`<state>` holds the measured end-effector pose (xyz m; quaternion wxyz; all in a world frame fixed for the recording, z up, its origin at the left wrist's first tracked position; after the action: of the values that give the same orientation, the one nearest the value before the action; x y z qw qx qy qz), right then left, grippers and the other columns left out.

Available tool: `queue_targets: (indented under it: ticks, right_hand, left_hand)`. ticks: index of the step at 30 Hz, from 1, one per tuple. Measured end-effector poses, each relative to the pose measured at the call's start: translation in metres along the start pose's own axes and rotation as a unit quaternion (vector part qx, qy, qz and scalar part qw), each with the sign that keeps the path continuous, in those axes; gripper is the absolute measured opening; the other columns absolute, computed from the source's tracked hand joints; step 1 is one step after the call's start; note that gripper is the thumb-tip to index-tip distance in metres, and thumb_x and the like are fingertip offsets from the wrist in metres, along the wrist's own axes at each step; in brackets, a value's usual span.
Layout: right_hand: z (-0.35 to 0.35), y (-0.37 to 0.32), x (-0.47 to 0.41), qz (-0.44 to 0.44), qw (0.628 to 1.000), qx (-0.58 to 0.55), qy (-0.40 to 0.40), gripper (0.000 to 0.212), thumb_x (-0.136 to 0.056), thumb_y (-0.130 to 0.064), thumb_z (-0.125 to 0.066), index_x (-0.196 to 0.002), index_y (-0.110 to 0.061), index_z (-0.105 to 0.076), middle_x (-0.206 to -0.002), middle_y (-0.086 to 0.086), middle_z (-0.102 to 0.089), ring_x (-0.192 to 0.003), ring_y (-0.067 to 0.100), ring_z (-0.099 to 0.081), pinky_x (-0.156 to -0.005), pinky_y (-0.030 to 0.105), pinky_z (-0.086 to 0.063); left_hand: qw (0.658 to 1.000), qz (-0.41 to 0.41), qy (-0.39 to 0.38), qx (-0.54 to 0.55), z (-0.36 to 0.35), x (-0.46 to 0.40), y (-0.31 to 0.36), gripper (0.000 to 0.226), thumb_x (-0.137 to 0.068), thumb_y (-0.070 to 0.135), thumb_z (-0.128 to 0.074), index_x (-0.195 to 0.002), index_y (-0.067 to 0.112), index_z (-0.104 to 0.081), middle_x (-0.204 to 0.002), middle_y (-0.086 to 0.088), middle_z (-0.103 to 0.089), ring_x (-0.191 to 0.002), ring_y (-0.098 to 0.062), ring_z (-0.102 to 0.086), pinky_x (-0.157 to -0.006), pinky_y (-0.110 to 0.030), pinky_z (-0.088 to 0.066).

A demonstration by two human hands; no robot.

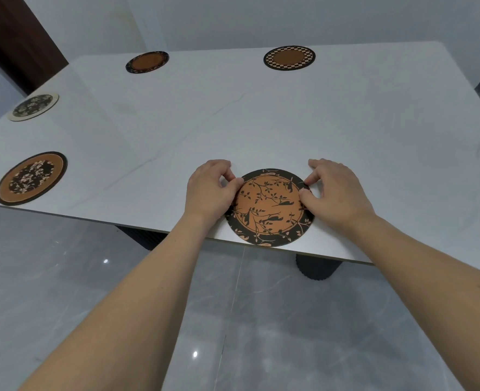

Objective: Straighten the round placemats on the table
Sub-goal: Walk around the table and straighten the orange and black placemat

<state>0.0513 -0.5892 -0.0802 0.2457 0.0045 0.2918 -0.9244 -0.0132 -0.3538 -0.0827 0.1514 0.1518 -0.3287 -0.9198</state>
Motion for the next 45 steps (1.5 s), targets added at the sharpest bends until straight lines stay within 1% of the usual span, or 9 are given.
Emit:
queue_targets:
  ticks: [12, 18, 24, 30, 33, 37, 45]
  right_hand:
    - [0.0015, -0.0027, 0.0017, 0.001, 1.0, 0.011, -0.001, 0.019, -0.081, -0.029, -0.058, -0.096, -0.016, -0.06, -0.141, 0.003, -0.049, -0.134, 0.02, -0.037, -0.115, 0.038, -0.022]
    - [0.001, -0.0028, 0.0006, 0.002, 1.0, 0.018, 0.001, 0.02, -0.082, -0.029, -0.057, -0.097, -0.017, -0.059, -0.139, 0.004, -0.051, -0.13, 0.021, -0.04, -0.115, 0.038, -0.023]
    - [0.0014, -0.0029, -0.0004, 0.008, 1.0, 0.019, -0.002, 0.025, -0.086, -0.026, -0.058, -0.109, -0.017, -0.058, -0.139, 0.004, -0.05, -0.131, 0.022, -0.04, -0.114, 0.038, -0.021]
    - [0.0025, -0.0038, -0.0006, 0.014, 0.999, 0.041, -0.015, 0.033, -0.089, -0.028, -0.055, -0.121, -0.018, -0.055, -0.142, 0.002, -0.046, -0.134, 0.021, -0.035, -0.116, 0.04, -0.019]
    - [0.0019, -0.0042, -0.0023, 0.016, 0.998, 0.048, -0.021, 0.034, -0.089, -0.028, -0.054, -0.122, -0.018, -0.055, -0.142, 0.003, -0.046, -0.134, 0.022, -0.035, -0.116, 0.041, -0.019]
    - [0.0028, -0.0037, -0.003, 0.016, 0.998, 0.05, -0.024, 0.035, -0.089, -0.027, -0.055, -0.122, -0.019, -0.056, -0.142, 0.003, -0.046, -0.135, 0.022, -0.035, -0.116, 0.041, -0.019]
    - [0.0012, -0.0033, -0.0037, 0.022, 0.998, 0.058, -0.027, 0.036, -0.089, -0.028, -0.053, -0.124, -0.018, -0.054, -0.14, 0.003, -0.047, -0.134, 0.021, -0.035, -0.116, 0.041, -0.018]
  left_hand:
    - [1.0, 0.001, -0.003, 0.001, 0.0009, 0.0006, 0.0002, 0.018, -0.081, 0.036, -0.068, -0.073, 0.021, -0.061, -0.122, 0.009, -0.063, -0.119, -0.015, -0.052, -0.103, -0.042, -0.038]
    - [1.0, -0.004, -0.003, -0.013, 0.0002, 0.0005, 0.0014, 0.018, -0.082, 0.038, -0.067, -0.075, 0.022, -0.061, -0.123, 0.008, -0.063, -0.119, -0.015, -0.051, -0.102, -0.039, -0.037]
    - [1.0, -0.008, -0.004, -0.024, 0.0002, 0.0006, 0.0023, 0.018, -0.083, 0.039, -0.066, -0.077, 0.023, -0.061, -0.124, 0.007, -0.062, -0.12, -0.018, -0.05, -0.102, -0.041, -0.037]
    - [0.999, -0.017, -0.008, -0.047, -0.0004, -0.0002, 0.0036, 0.017, -0.084, 0.041, -0.063, -0.08, 0.025, -0.06, -0.119, 0.007, -0.061, -0.116, -0.018, -0.049, -0.096, -0.034, -0.034]
    - [0.996, -0.027, -0.013, -0.082, -0.0028, -0.0013, 0.0039, 0.02, -0.086, 0.044, -0.06, -0.083, 0.024, -0.058, -0.121, 0.005, -0.058, -0.116, -0.02, -0.048, -0.094, -0.031, -0.03]
    - [0.994, -0.033, -0.015, -0.103, -0.0054, -0.0007, 0.0051, 0.024, -0.087, 0.045, -0.058, -0.079, 0.023, -0.056, -0.126, 0.005, -0.057, -0.119, -0.02, -0.047, -0.101, -0.038, -0.033]
    - [0.993, -0.046, -0.004, -0.111, -0.0064, -0.001, 0.0033, 0.021, -0.088, 0.043, -0.057, -0.085, 0.023, -0.057, -0.119, 0.005, -0.057, -0.116, -0.02, -0.047, -0.098, -0.034, -0.031]
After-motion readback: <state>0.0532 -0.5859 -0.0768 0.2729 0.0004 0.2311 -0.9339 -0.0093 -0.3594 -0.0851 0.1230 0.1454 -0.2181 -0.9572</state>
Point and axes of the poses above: each hand's wrist, its own x-axis away from the middle knuckle, its own z-axis out of the back of the hand, y = z × x, the point moved 4 cm from there along -x, towards the middle knuckle
